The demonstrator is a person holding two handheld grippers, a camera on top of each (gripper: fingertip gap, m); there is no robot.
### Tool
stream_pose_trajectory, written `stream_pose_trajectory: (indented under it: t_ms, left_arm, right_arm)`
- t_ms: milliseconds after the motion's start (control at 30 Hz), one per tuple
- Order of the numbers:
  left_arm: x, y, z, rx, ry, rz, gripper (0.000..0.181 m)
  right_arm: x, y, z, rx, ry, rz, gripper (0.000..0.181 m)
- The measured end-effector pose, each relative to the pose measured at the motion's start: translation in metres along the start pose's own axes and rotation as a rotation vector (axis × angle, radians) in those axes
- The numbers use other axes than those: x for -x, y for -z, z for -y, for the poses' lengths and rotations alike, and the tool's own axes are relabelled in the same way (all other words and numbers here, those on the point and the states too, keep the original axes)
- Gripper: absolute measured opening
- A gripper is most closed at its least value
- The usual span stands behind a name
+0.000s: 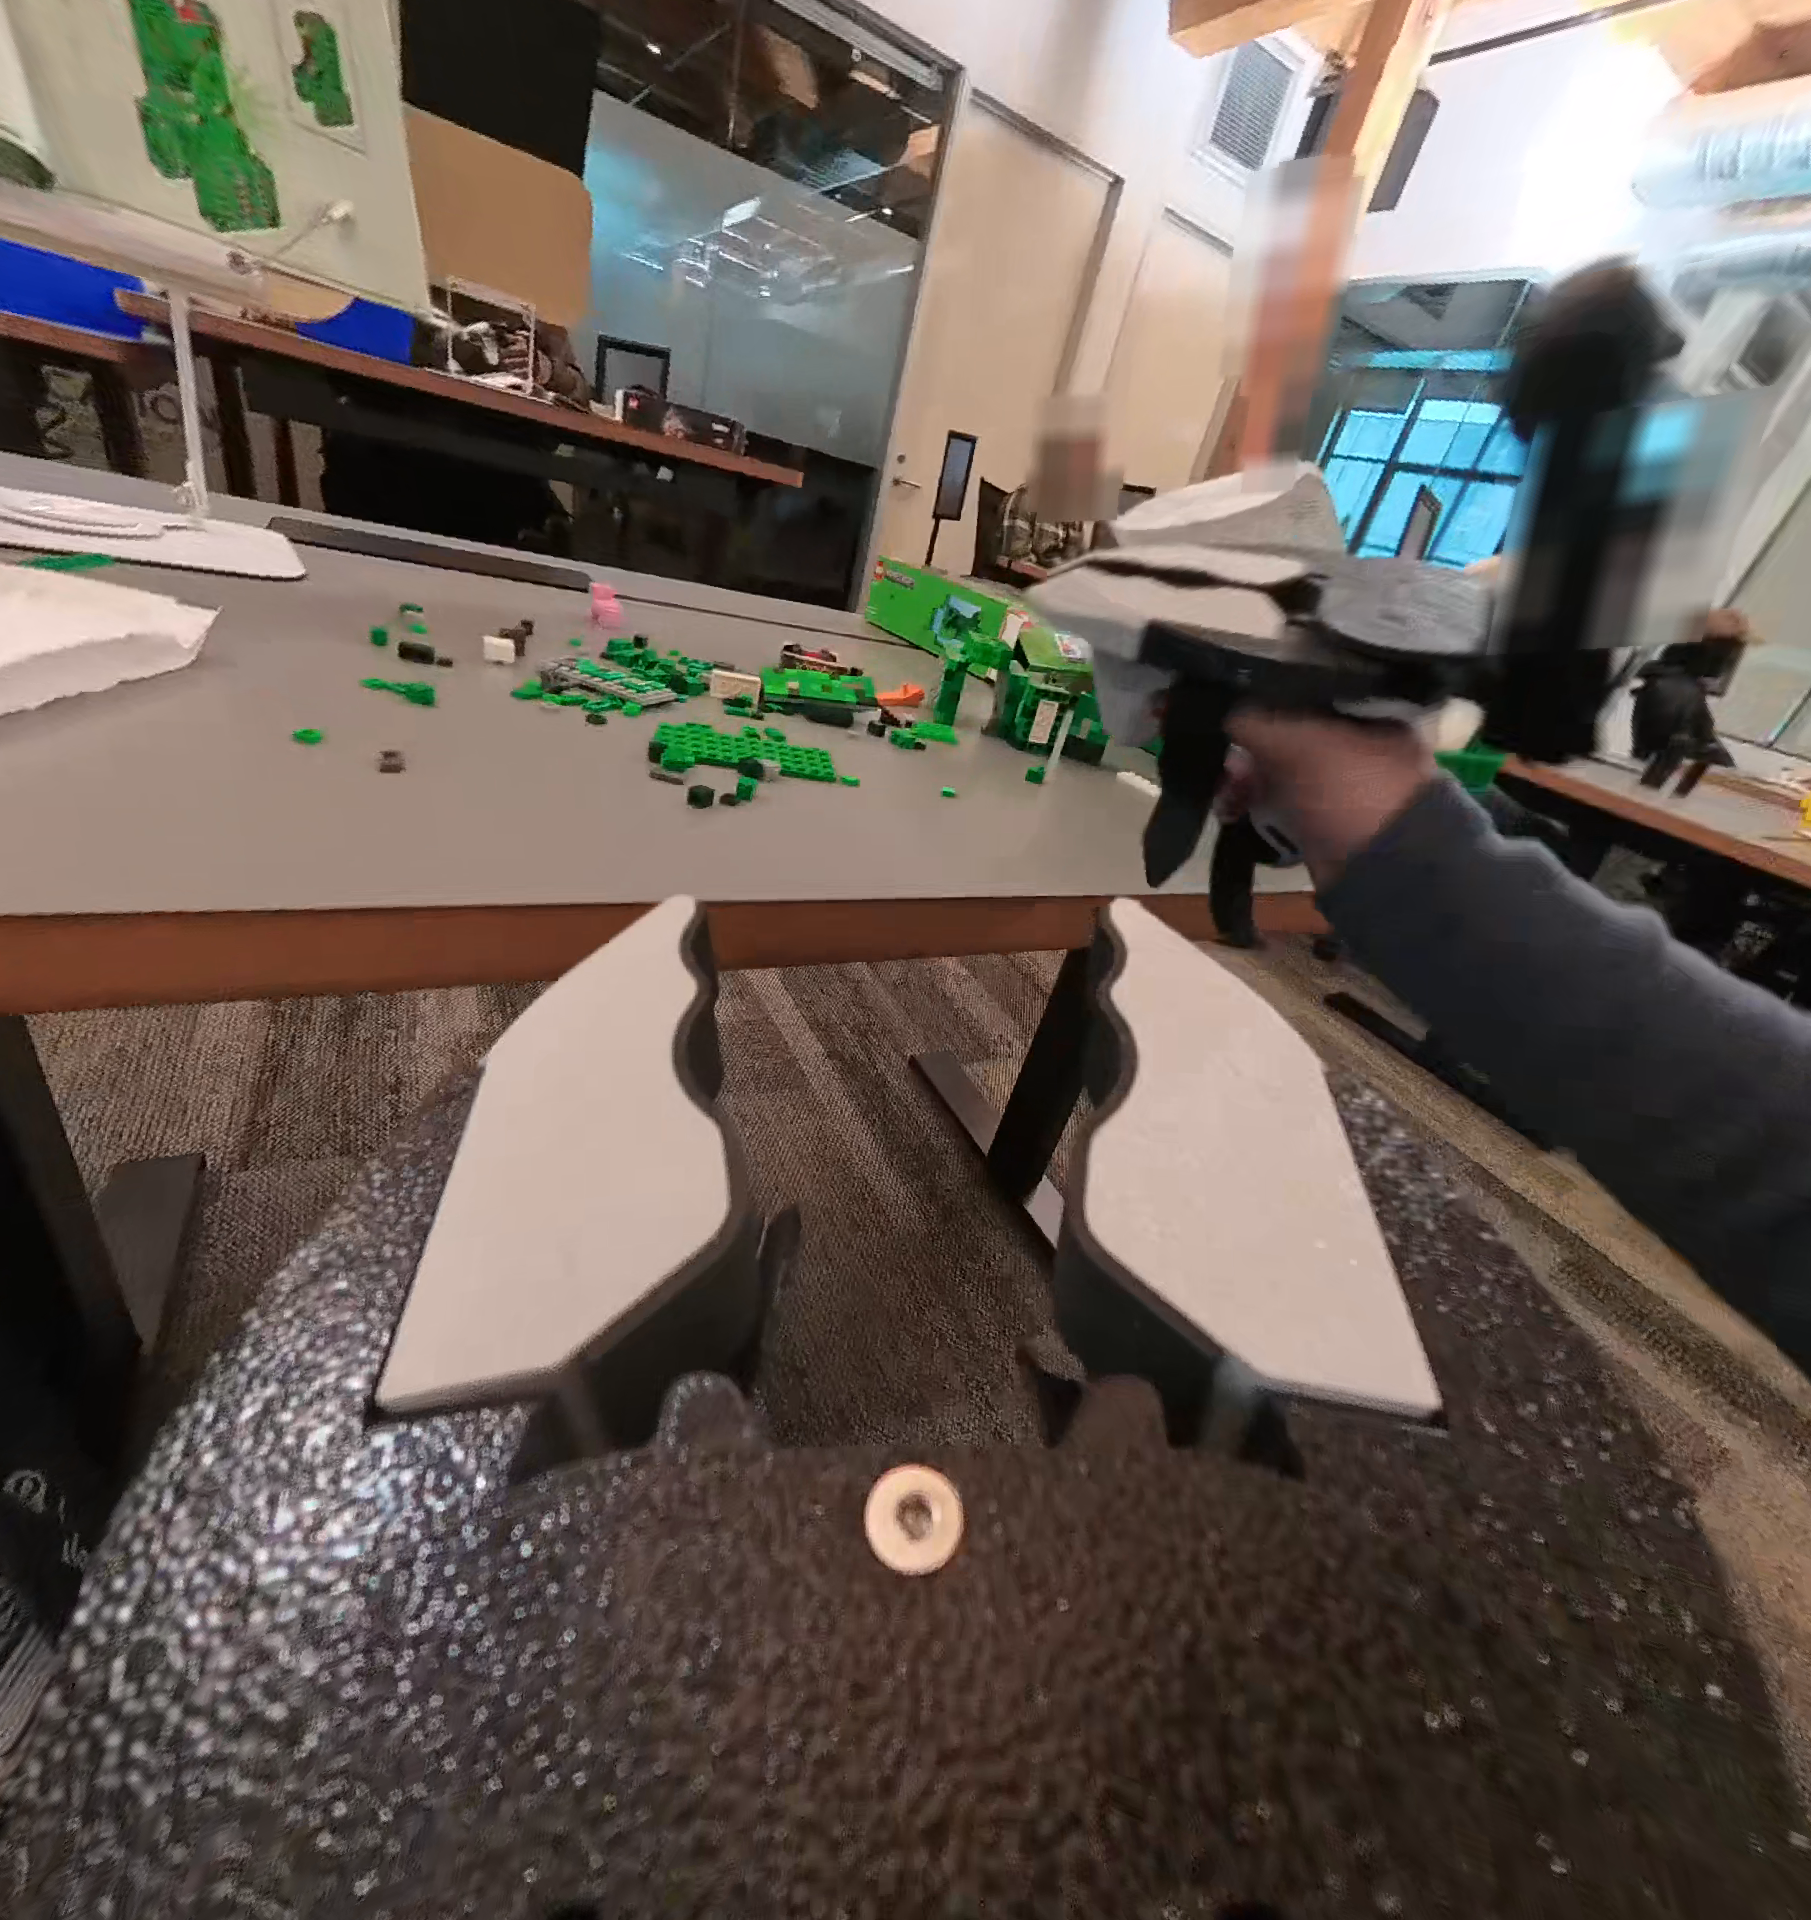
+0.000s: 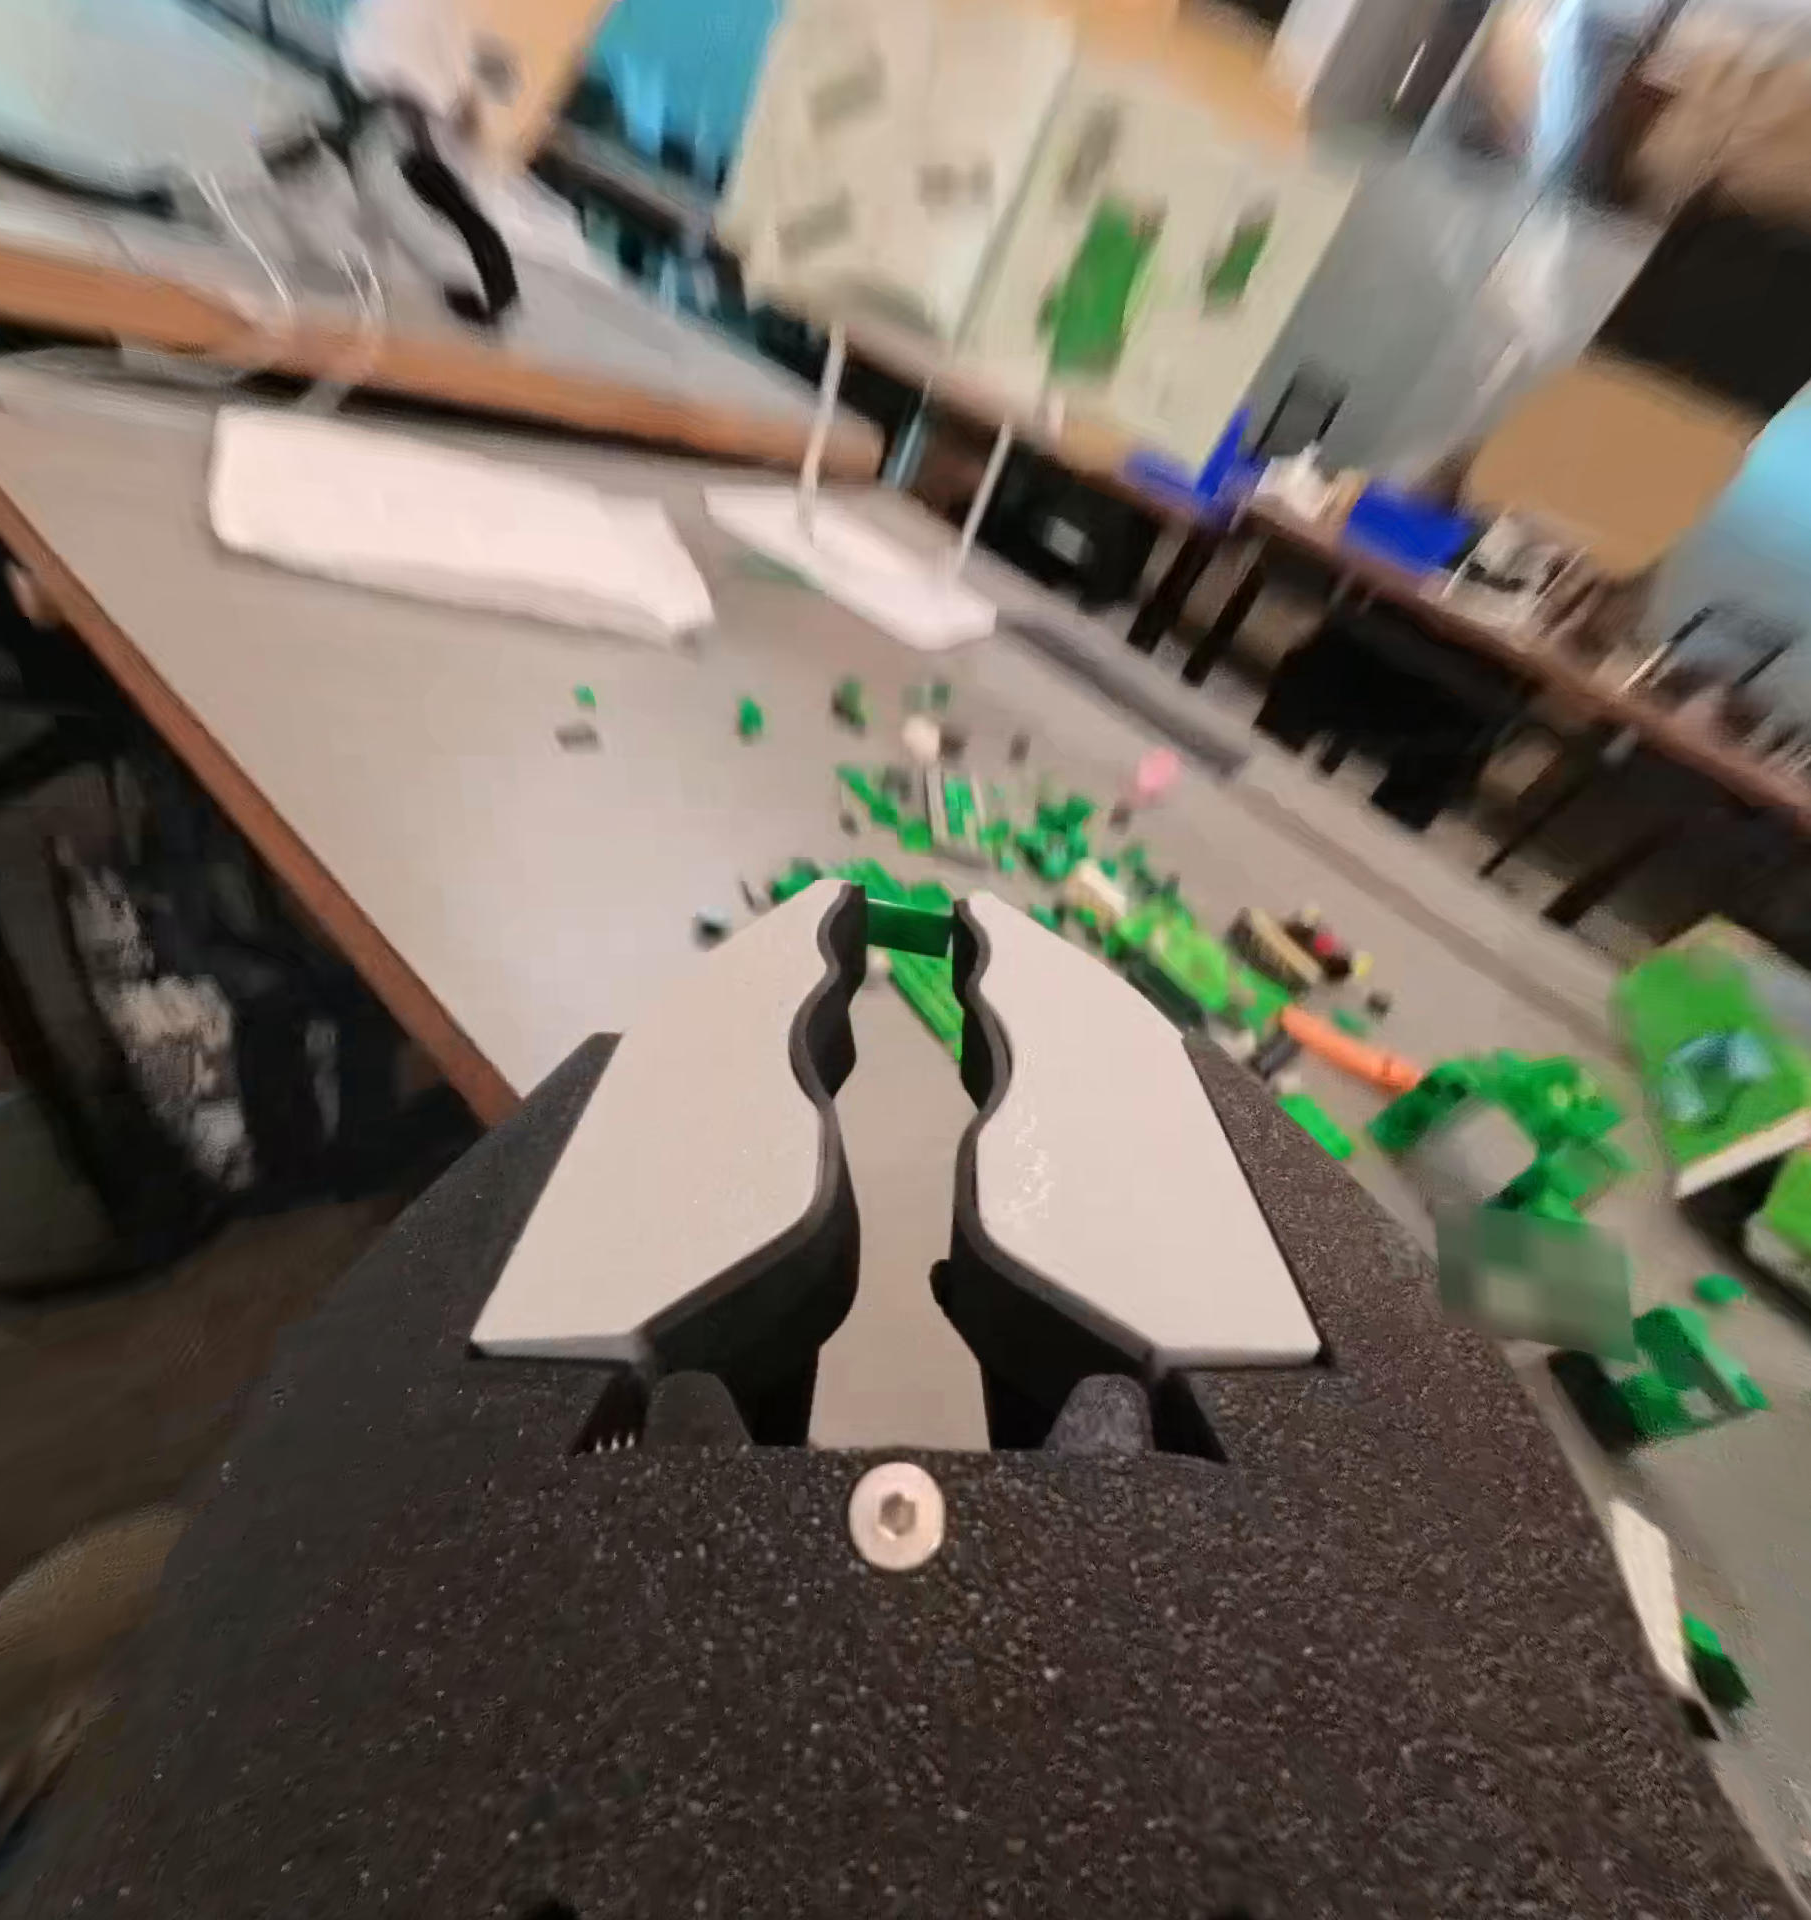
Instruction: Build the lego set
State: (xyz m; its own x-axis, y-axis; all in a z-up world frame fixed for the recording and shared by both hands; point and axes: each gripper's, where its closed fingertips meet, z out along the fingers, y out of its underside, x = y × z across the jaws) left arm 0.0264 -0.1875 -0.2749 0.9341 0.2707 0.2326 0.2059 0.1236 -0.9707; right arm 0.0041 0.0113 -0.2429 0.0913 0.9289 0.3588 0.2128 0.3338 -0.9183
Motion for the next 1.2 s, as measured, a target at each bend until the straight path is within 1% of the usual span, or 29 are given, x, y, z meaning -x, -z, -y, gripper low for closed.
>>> stream_pose_trajectory:
  t_ms: [100, 133, 200, 300, 333, 400, 500, 600, 667, 733, 800, 900, 1000, 1100, 1200]
  left_arm:
    - [0.003, -0.012, 0.012, 0.02, -0.045, -0.008, 0.068]
    - [0.008, -0.019, 0.019, 0.022, -0.067, -0.002, 0.069]
    - [0.019, -0.039, 0.037, 0.026, -0.111, -0.005, 0.07]
    - [0.045, -0.075, 0.05, 0.003, -0.151, -0.026, 0.07]
    - [0.056, -0.082, 0.05, -0.006, -0.155, -0.035, 0.07]
    - [0.074, -0.12, 0.059, -0.017, -0.165, -0.046, 0.07]
    - [0.092, -0.184, 0.075, -0.026, -0.176, -0.089, 0.069]
    - [0.095, -0.243, 0.078, 0.008, -0.106, -0.205, 0.072]
    - [0.106, -0.274, 0.071, 0.065, -0.177, -0.185, 0.073]
    - [0.119, -0.296, 0.07, 0.087, -0.316, -0.13, 0.073]
    - [0.128, -0.313, 0.075, 0.081, -0.415, -0.084, 0.071]
    - [0.13, -0.331, 0.08, 0.066, -0.405, -0.092, 0.07]
    - [0.138, -0.343, 0.074, 0.12, -0.399, -0.065, 0.07]
    - [0.141, -0.347, 0.07, 0.149, -0.38, -0.037, 0.07]
    - [0.134, -0.352, 0.067, 0.178, -0.382, -0.043, 0.069]
  right_arm:
    - [-0.029, -0.031, -0.05, 0.24, -0.067, 0.154, 0.015]
    - [-0.034, -0.039, -0.06, 0.282, -0.085, 0.2, 0.015]
    - [-0.041, -0.053, -0.068, 0.317, -0.097, 0.28, 0.017]
    - [-0.051, -0.078, -0.079, 0.356, -0.055, 0.335, 0.037]
    - [-0.055, -0.087, -0.081, 0.361, -0.042, 0.344, 0.042]
    - [-0.065, -0.104, -0.077, 0.332, -0.019, 0.347, 0.045]
    - [-0.082, -0.129, -0.055, 0.219, -0.024, 0.339, 0.041]
    - [-0.102, -0.153, -0.03, 0.132, -0.03, 0.325, 0.04]
    - [-0.115, -0.17, -0.018, 0.089, -0.019, 0.293, 0.041]
    - [-0.126, -0.185, -0.01, 0.04, 0.0, 0.247, 0.041]
    - [-0.135, -0.195, -0.008, -0.007, -0.017, 0.204, 0.04]
    - [-0.142, -0.199, -0.013, -0.076, -0.099, 0.148, 0.04]
    - [-0.145, -0.194, -0.017, -0.122, -0.194, 0.129, 0.039]
    - [-0.152, -0.184, -0.016, -0.164, -0.21, 0.084, 0.036]
    - [-0.152, -0.178, -0.024, -0.192, -0.224, 0.051, 0.035]
